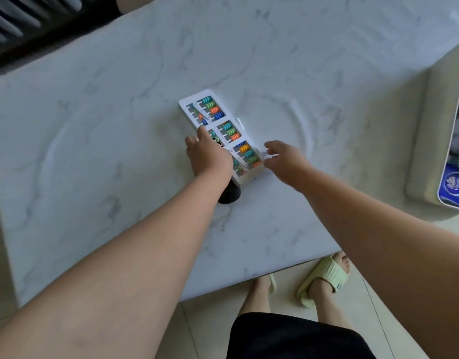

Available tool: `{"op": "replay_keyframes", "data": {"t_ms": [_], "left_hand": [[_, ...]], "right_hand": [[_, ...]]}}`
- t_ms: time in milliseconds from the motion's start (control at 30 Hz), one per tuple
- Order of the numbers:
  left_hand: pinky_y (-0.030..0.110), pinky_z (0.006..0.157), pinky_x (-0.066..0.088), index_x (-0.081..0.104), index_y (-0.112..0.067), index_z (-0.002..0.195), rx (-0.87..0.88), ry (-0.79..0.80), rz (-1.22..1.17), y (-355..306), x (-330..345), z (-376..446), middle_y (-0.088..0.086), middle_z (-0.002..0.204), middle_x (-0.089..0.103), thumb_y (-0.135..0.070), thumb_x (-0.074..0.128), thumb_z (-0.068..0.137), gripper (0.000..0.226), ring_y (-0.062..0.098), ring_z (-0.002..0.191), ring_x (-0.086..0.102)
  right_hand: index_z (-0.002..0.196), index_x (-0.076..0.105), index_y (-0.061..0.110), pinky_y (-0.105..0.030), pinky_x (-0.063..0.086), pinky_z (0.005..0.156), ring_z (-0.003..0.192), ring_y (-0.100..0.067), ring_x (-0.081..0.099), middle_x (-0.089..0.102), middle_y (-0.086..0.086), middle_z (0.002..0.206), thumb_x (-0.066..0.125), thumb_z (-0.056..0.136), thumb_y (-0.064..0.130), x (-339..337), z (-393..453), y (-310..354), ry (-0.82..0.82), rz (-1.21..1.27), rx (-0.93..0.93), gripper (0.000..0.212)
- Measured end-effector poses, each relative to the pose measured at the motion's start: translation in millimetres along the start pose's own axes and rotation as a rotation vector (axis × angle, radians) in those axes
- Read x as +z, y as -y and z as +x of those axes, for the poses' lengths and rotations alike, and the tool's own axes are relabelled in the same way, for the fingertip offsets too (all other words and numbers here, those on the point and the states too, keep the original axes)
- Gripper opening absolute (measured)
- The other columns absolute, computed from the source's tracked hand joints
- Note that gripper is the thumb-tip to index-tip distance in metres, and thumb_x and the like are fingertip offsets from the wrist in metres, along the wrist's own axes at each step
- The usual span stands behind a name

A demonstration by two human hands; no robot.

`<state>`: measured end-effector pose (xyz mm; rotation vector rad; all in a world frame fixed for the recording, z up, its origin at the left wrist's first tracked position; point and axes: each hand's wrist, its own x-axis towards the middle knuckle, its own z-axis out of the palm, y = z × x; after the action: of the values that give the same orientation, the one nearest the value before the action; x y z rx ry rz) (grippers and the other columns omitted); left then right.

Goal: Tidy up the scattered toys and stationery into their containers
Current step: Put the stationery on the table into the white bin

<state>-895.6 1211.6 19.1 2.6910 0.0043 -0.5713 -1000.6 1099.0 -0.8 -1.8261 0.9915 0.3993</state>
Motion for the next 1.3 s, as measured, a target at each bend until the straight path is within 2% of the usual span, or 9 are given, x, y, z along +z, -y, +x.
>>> {"op": "replay_keyframes", "data": {"t_ms": [133,367,433,600,667,767,967,1133,1300], "left_hand": [[0.036,0.090,0.046,0.023,-0.017,0.147,-0.054,0.051,-0.061,-0.2,-0.2,12.0,0.012,0.136,0.040,-0.013,0.057,0.092,0.065,0.030,0.119,0.051],[0.034,0.084,0.048,0.048,-0.006,0.121,-0.238,0.086,-0.198,-1.8,-1.4,19.1,0.012,0.126,0.059,-0.020,0.049,0.098,0.027,0.030,0.111,0.060],[0.034,0.086,0.048,0.046,-0.004,0.123,-0.268,0.103,-0.220,-8.9,-2.1,14.7,0.013,0.129,0.057,-0.019,0.046,0.099,0.029,0.031,0.113,0.059],[0.018,0.060,0.039,0.045,-0.007,0.120,-0.150,0.033,-0.264,-31.3,0.3,-10.8,0.007,0.122,0.059,-0.018,0.041,0.101,0.022,0.020,0.094,0.059],[0.015,0.047,0.034,0.047,-0.009,0.115,-0.102,0.045,-0.308,-49.1,3.7,-24.3,0.004,0.116,0.061,-0.021,0.039,0.102,0.019,0.013,0.079,0.052],[0.021,0.062,0.046,0.049,-0.009,0.116,-0.046,0.115,-0.337,-84.9,13.1,-51.6,0.006,0.119,0.061,-0.021,0.038,0.103,0.021,0.020,0.092,0.062],[0.036,0.084,0.054,0.054,-0.009,0.113,0.123,0.255,-0.319,-165.0,50.5,-120.9,0.010,0.117,0.063,-0.021,0.042,0.100,0.022,0.029,0.102,0.063],[0.028,0.072,0.046,0.065,-0.010,0.108,0.361,0.362,-0.298,-226.5,88.8,-186.1,0.007,0.105,0.070,-0.026,0.052,0.096,0.024,0.026,0.094,0.064],[0.037,0.083,0.057,0.066,-0.012,0.110,0.467,0.572,-0.186,-263.1,125.3,-232.3,0.005,0.108,0.071,-0.006,0.055,0.091,0.023,0.025,0.094,0.067]], "right_hand": [[0.130,0.057,0.013,-0.041,0.051,0.094,0.110,-0.027,0.058,0.059,-0.009,0.126,0.054,0.088,0.006,18.4,12.0,12.9,-0.023,0.053,0.046,0.043],[0.136,0.054,0.016,-0.016,0.041,0.057,0.079,-0.008,0.055,0.060,-0.004,0.113,0.060,0.091,0.013,28.6,17.4,18.5,0.021,0.288,0.179,0.045],[0.136,0.054,0.014,-0.018,0.046,0.062,0.076,-0.008,0.056,0.060,-0.005,0.113,0.060,0.092,0.015,26.4,16.8,18.8,0.028,0.339,0.204,0.045],[0.131,0.057,0.017,-0.017,0.048,0.052,0.068,-0.009,0.062,0.065,-0.002,0.104,0.053,0.096,0.019,6.3,6.5,20.9,-0.042,0.392,0.200,0.036],[0.124,0.060,0.018,-0.027,0.056,0.065,0.077,-0.017,0.066,0.067,-0.003,0.103,0.049,0.096,0.021,-13.2,-1.2,18.6,-0.102,0.370,0.153,0.030],[0.124,0.057,0.017,-0.042,0.054,0.085,0.096,-0.029,0.064,0.067,-0.010,0.110,0.045,0.096,0.021,-52.0,-16.2,5.4,-0.233,0.330,0.105,0.031],[0.140,0.044,0.027,-0.027,0.045,0.073,0.094,-0.019,0.062,0.063,-0.002,0.123,0.046,0.095,0.024,-137.8,-50.4,-51.8,-0.561,0.379,0.083,0.045],[0.139,0.045,0.025,-0.043,0.049,0.095,0.110,-0.024,0.060,0.061,-0.004,0.126,0.046,0.097,0.028,-204.8,-81.1,-117.7,-0.751,0.522,0.150,0.042],[0.136,0.044,0.030,-0.041,0.057,0.083,0.097,-0.017,0.064,0.058,-0.004,0.124,0.047,0.099,0.025,-245.2,-100.8,-174.3,-0.802,0.558,0.241,0.037]]}}
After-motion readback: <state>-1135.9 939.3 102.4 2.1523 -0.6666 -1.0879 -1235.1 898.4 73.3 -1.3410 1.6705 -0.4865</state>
